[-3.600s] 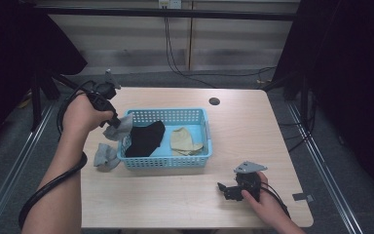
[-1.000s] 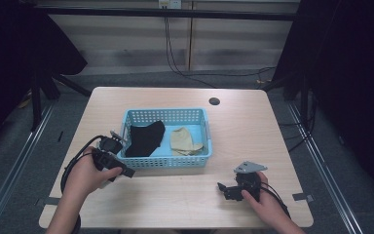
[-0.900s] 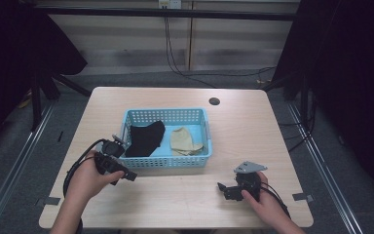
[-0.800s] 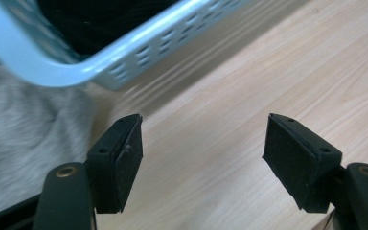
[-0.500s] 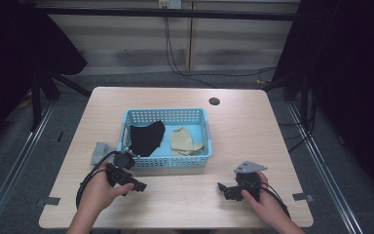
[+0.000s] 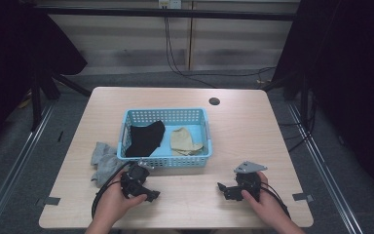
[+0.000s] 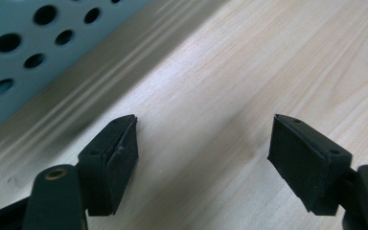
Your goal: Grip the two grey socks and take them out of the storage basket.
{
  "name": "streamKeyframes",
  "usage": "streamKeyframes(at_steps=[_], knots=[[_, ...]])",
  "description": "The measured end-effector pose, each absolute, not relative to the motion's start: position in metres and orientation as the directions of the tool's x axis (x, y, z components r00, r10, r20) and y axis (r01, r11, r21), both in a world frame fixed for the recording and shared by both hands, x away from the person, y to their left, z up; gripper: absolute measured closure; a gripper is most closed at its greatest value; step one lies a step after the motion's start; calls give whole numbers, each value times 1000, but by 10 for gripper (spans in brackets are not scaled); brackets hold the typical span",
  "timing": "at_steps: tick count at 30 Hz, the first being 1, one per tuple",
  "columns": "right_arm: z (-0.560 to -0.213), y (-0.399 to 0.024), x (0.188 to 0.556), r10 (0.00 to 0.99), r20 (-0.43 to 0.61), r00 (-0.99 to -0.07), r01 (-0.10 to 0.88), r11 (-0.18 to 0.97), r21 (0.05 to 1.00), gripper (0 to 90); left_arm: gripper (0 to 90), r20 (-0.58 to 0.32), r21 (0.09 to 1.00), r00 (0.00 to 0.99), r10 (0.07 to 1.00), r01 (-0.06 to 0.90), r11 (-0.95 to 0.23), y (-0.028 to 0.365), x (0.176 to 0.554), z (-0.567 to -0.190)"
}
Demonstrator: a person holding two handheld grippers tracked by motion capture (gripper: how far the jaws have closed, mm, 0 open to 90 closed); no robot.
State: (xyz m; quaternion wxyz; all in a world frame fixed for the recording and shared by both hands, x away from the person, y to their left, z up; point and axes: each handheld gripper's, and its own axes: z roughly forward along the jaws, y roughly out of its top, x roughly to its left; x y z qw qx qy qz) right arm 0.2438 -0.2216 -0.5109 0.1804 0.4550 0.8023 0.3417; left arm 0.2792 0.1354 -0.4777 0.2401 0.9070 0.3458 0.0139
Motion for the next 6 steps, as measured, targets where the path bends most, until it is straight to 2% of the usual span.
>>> streamKeyframes(at_steps=[6], knots=[[-511,-222,244,853,21,-521,607,353,713,88,207,-94,454,792,603,573,-682,131,276,-480]])
